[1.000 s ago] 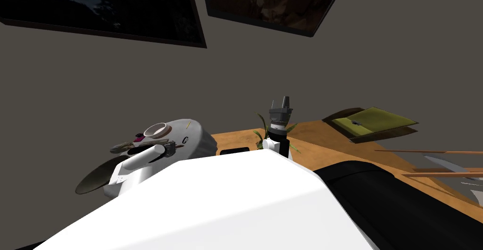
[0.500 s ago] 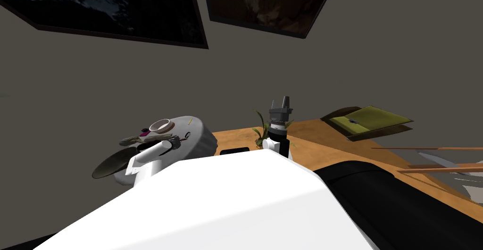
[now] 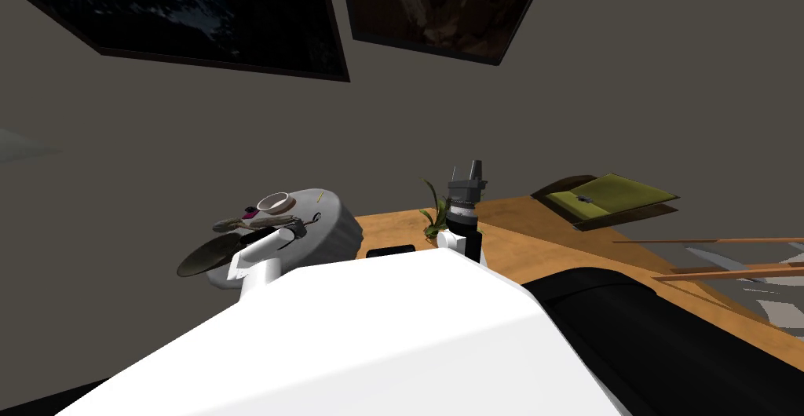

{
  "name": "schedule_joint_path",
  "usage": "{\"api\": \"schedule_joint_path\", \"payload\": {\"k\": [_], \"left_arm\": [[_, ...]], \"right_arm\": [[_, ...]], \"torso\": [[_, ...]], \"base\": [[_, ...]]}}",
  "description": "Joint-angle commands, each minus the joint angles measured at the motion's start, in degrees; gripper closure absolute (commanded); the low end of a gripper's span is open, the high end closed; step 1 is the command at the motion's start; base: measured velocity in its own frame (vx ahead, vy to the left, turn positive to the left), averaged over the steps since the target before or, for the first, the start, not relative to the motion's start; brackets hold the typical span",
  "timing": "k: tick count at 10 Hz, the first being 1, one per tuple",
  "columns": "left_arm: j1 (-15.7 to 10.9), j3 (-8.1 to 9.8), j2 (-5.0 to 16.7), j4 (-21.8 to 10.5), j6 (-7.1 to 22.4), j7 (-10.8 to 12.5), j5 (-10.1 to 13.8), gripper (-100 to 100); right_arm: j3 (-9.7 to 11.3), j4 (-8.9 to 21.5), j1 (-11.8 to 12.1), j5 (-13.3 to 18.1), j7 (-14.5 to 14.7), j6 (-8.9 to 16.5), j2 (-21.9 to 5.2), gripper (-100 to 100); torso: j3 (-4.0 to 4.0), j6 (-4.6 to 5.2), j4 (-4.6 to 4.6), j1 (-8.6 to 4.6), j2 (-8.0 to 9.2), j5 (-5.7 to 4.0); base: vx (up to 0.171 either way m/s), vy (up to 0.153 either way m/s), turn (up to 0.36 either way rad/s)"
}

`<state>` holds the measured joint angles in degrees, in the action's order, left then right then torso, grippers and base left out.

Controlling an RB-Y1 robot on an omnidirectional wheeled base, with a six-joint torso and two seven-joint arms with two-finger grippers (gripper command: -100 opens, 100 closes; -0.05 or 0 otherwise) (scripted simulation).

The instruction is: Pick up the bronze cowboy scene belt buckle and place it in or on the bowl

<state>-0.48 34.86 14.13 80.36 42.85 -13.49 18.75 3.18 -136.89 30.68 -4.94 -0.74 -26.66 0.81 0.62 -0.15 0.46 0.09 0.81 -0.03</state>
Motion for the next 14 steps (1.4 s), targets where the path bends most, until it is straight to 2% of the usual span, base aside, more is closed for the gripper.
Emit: {"api": "schedule_joint_path", "payload": {"k": [1,4,5,7,8,11,12,14], "left_arm": [[-1.5,-0.13,-0.9,-1.3,-2.9,1.3,0.1,100],[-2.8,-0.43,-1.7,-2.4,-7.9,2.6,-0.1,100],[-4.2,-0.86,-2.4,-3.7,-9.9,3.9,-0.3,100],[-4.2,-0.86,-2.4,-3.7,-11.7,3.9,-0.3,100],[-5.5,-1.42,-3.0,-5.1,-14.0,5.1,-0.4,100],[-6.8,-2.09,-3.5,-6.6,-19.0,6.4,-0.4,100],[-8.0,-2.88,-3.8,-8.3,-20.8,7.7,-0.4,100],[-8.0,-2.88,-3.8,-8.3,-22.7,7.7,-0.4,100]], "right_arm": [[0.0,0.0,0.0,0.0,0.0,0.0,0.0,0],[0.0,0.0,0.0,0.0,0.0,0.0,0.0,0],[0.0,0.0,0.0,0.0,0.0,0.0,0.0,0],[0.0,0.0,0.0,0.0,0.0,0.0,0.0,0],[0.0,0.0,0.0,0.0,0.0,0.0,0.0,0],[0.0,0.0,0.0,0.0,0.0,0.0,0.0,0],[0.0,0.0,0.0,0.0,0.0,0.0,0.0,0],[0.0,0.0,0.0,0.0,0.0,0.0,0.0,0]], "torso": [[0.00,0.00,0.00,0.00,0.00,0.00],[0.06,-0.02,0.02,0.07,0.12,0.04],[0.06,-0.03,0.04,0.07,0.07,0.01],[0.01,-0.03,0.04,0.14,-0.03,0.02],[-0.07,-0.03,0.02,0.07,-0.19,0.00],[0.01,-0.05,0.02,0.19,0.00,0.01],[0.02,-0.06,0.03,0.21,0.00,0.00],[-0.04,-0.05,0.00,0.22,-0.11,-0.01]], "base": [[-0.120,0.014,0.016],[-0.123,0.017,0.004],[-0.114,0.046,0.020],[-0.056,0.024,-0.001],[-0.072,0.046,0.030],[-0.095,0.049,0.006],[-0.090,0.067,0.030],[-0.048,0.049,-0.003]]}}
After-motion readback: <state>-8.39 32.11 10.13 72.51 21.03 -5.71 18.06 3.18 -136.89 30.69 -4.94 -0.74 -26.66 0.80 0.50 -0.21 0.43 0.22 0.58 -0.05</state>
